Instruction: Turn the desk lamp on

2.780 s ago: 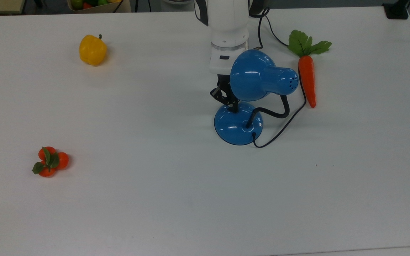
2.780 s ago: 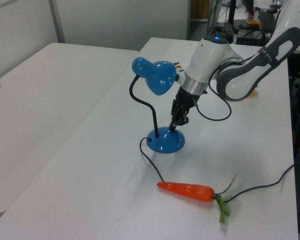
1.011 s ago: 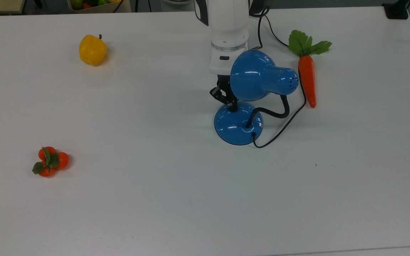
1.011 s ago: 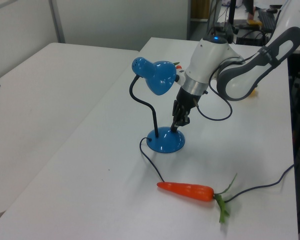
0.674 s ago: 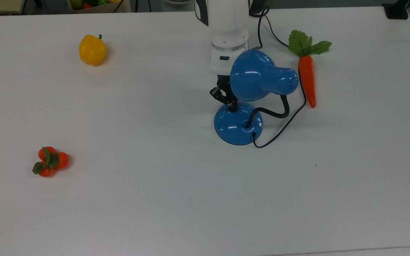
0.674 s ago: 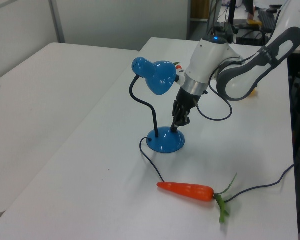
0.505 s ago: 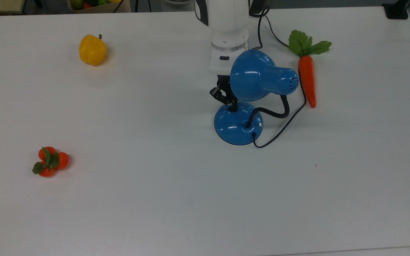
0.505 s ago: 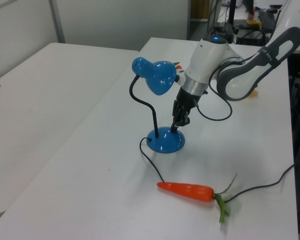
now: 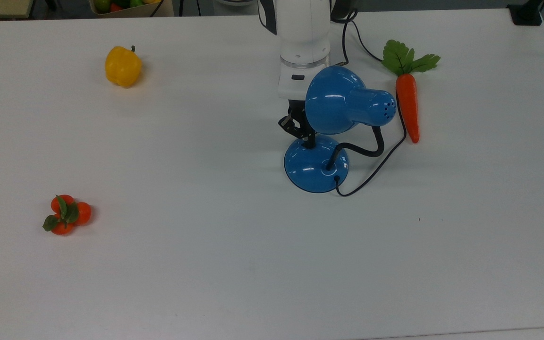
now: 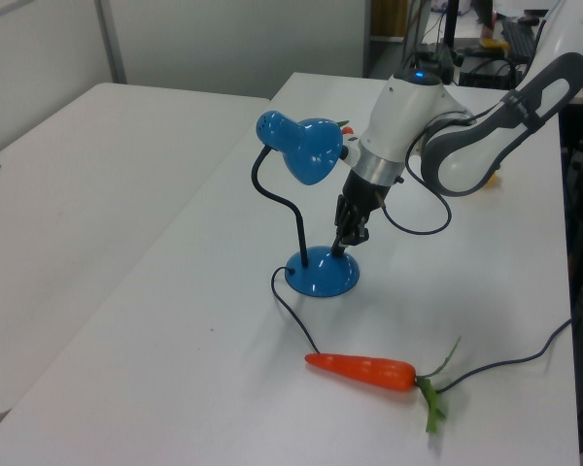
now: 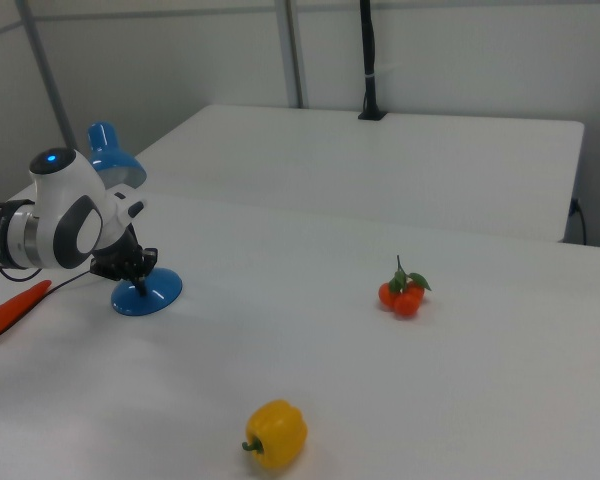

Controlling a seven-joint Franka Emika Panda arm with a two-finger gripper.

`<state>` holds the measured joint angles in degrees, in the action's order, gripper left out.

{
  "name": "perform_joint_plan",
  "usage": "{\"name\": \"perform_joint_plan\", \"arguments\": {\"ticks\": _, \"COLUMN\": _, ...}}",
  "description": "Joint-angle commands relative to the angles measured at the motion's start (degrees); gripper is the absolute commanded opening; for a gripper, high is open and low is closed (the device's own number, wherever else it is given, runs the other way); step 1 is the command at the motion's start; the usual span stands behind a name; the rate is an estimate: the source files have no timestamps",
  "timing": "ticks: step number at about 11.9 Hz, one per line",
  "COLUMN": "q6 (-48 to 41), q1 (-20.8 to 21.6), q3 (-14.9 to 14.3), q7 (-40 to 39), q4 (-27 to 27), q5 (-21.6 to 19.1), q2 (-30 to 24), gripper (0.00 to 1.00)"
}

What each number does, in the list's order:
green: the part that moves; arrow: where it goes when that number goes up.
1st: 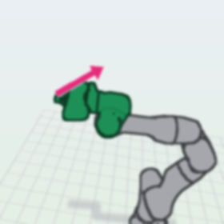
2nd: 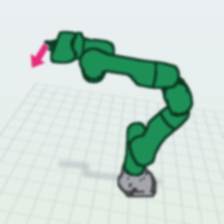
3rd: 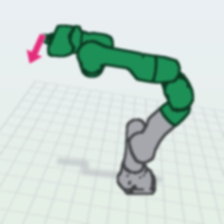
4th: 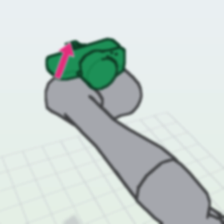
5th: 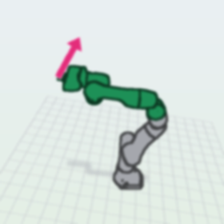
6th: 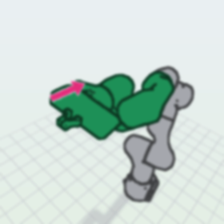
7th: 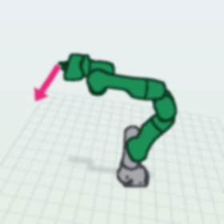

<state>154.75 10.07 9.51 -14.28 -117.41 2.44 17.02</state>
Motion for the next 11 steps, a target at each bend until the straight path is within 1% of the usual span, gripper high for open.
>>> {"name": "perform_joint_plan", "arguments": {"ticks": 1, "q6": 1.42, "q1": 0.31, "q3": 0.07, "q7": -0.13, "q4": 0.34, "q5": 0.37, "q2": 2.14, "gripper": 0.00}}
{"name": "perform_joint_plan", "arguments": {"ticks": 6, "q6": 2.22, "q1": 0.31, "q3": 0.07, "q7": -0.31, "q4": 0.34, "q5": 1.16, "q2": 2.50, "gripper": 0.00}}
{"name": "perform_joint_plan", "arguments": {"ticks": 9, "q6": 1.26, "q1": 0.13, "q3": 0.07, "q7": 0.21, "q4": 0.08, "q5": 1.17, "q2": 1.01, "gripper": 0.00}}
{"name": "perform_joint_plan", "arguments": {"ticks": 10, "q6": -0.75, "q1": -0.13, "q3": 0.07, "q7": 0.30, "q4": -0.01, "q5": 1.08, "q2": -0.13, "gripper": 0.00}}
{"name": "perform_joint_plan", "arguments": {"ticks": 11, "q6": -4.77, "q1": -0.39, "q3": -0.01, "q7": 0.39, "q4": 0.17, "q5": 1.08, "q2": -1.18, "gripper": 0.00}}
